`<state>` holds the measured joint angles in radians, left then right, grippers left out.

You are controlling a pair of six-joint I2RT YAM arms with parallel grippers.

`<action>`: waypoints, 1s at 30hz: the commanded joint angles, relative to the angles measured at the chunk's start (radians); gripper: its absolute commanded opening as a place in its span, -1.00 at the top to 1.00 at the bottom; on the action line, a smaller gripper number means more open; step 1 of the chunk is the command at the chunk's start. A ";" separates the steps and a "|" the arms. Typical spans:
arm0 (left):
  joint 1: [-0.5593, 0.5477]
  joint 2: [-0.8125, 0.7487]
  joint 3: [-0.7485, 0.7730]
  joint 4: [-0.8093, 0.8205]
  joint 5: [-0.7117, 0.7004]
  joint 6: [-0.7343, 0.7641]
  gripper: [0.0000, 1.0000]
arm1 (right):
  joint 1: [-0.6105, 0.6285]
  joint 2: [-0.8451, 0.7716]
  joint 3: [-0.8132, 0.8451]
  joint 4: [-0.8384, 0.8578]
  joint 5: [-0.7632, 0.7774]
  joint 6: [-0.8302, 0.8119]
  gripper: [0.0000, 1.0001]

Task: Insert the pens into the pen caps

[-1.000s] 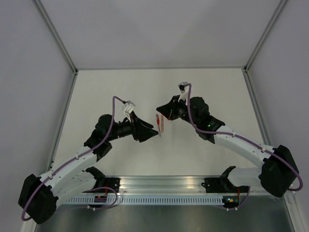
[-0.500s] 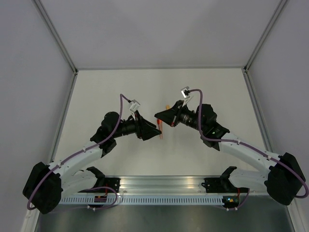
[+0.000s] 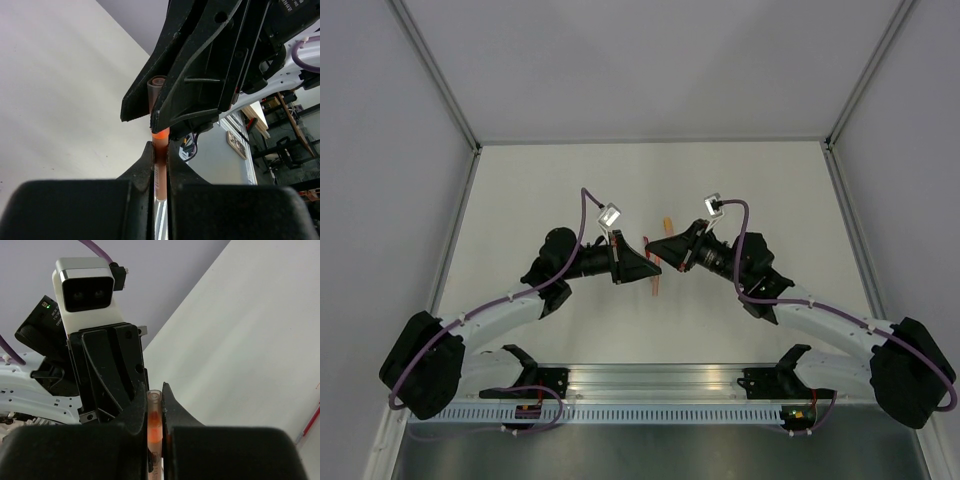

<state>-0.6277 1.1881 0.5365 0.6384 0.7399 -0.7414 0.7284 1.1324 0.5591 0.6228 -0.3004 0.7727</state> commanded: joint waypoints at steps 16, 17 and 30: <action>0.006 -0.012 0.109 0.024 -0.254 -0.039 0.95 | 0.129 -0.023 -0.148 0.138 0.024 0.031 1.00; 0.008 -0.012 0.112 0.026 -0.263 -0.041 0.95 | 0.140 -0.020 -0.154 0.159 0.030 0.037 1.00; 0.037 -0.025 0.180 -0.019 -0.312 -0.072 0.95 | 0.255 0.067 -0.192 0.256 0.130 0.046 1.00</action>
<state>-0.6407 1.1843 0.5842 0.4690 0.6815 -0.7738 0.8768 1.1656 0.4061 0.9020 0.0444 0.7860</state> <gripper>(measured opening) 0.056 0.059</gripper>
